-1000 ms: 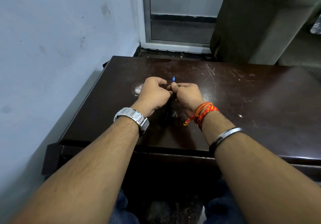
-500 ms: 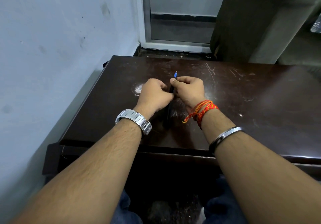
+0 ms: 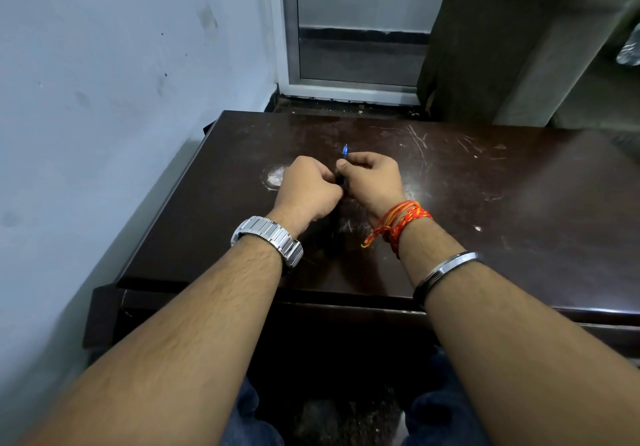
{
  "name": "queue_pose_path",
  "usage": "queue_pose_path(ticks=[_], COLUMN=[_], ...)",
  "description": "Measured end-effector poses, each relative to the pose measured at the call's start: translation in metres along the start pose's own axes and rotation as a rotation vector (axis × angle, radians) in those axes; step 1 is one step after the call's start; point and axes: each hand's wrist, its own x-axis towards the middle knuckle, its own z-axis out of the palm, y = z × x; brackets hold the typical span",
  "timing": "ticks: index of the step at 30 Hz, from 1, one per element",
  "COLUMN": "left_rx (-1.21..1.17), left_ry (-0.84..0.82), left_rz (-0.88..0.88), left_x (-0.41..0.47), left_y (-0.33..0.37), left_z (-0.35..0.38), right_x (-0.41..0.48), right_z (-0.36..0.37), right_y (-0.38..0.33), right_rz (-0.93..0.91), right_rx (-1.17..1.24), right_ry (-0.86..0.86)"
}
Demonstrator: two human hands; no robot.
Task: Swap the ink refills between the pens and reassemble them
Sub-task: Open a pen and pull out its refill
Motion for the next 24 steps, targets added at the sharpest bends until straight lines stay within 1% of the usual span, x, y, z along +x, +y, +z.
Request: queue_pose_path(ticks=[4, 16, 20, 24], left_rx=[-0.007, -0.014, 0.0, 0.007], left_ry=[-0.002, 0.0, 0.009, 0.0], left_rz=[-0.006, -0.006, 0.001, 0.002], left_x=[0.001, 0.0033, 0.0018, 0.0027], left_y=[-0.0006, -0.0021, -0.0012, -0.0013], left_z=[0.0007, 0.0021, 0.0024, 0.0018], right_x=[0.0018, 0.0013, 0.0002, 0.0037], right_z=[0.0011, 0.0002, 0.0017, 0.0021], right_y=[-0.0033, -0.0027, 0.0005, -0.0009], right_rz=[0.047, 0.045, 0.011, 0.034], right_rx=[0.057, 0.035, -0.003, 0.015], right_ry=[-0.012, 0.014, 0.033, 0.027])
